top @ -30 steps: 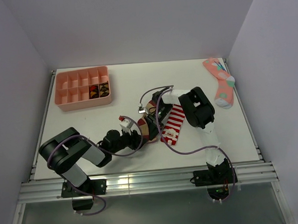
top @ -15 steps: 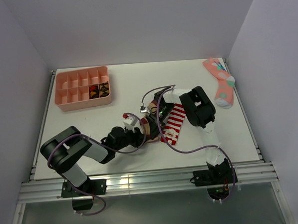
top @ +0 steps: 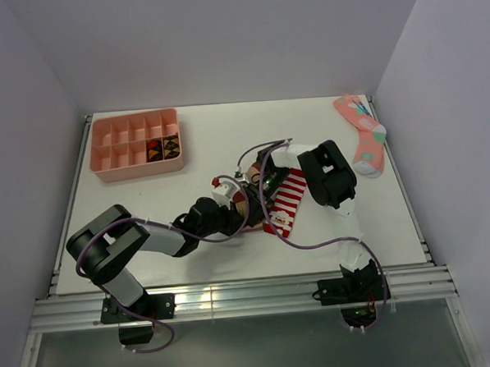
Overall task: Roll the socks
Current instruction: Roll the sock at the center of the board.
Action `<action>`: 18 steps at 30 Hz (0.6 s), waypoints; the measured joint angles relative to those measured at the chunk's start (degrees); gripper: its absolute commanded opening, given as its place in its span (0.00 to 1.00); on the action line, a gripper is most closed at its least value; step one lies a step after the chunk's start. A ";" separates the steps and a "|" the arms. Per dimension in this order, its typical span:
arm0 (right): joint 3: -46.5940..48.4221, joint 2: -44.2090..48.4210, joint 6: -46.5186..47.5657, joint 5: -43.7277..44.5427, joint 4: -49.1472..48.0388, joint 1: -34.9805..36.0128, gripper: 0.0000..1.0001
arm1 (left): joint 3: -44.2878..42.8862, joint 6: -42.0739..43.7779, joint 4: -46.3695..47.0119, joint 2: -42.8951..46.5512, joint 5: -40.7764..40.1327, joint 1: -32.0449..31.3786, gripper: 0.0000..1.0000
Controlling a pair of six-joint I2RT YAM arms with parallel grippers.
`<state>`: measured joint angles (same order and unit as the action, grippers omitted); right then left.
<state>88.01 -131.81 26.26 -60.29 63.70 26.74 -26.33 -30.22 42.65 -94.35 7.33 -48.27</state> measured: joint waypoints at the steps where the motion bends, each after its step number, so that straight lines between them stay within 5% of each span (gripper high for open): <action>1: -0.17 0.09 -0.52 -0.11 -0.20 -0.04 0.42 | -0.57 -0.28 -1.07 0.00 -0.02 0.02 0.00; 18: -11.63 13.70 -9.92 7.19 -18.73 -9.40 0.50 | -14.95 -5.14 -21.86 -3.69 0.37 -0.13 0.00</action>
<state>76.38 -118.10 16.34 -53.10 44.97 17.34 -41.28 -35.35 20.80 -98.04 7.70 -48.40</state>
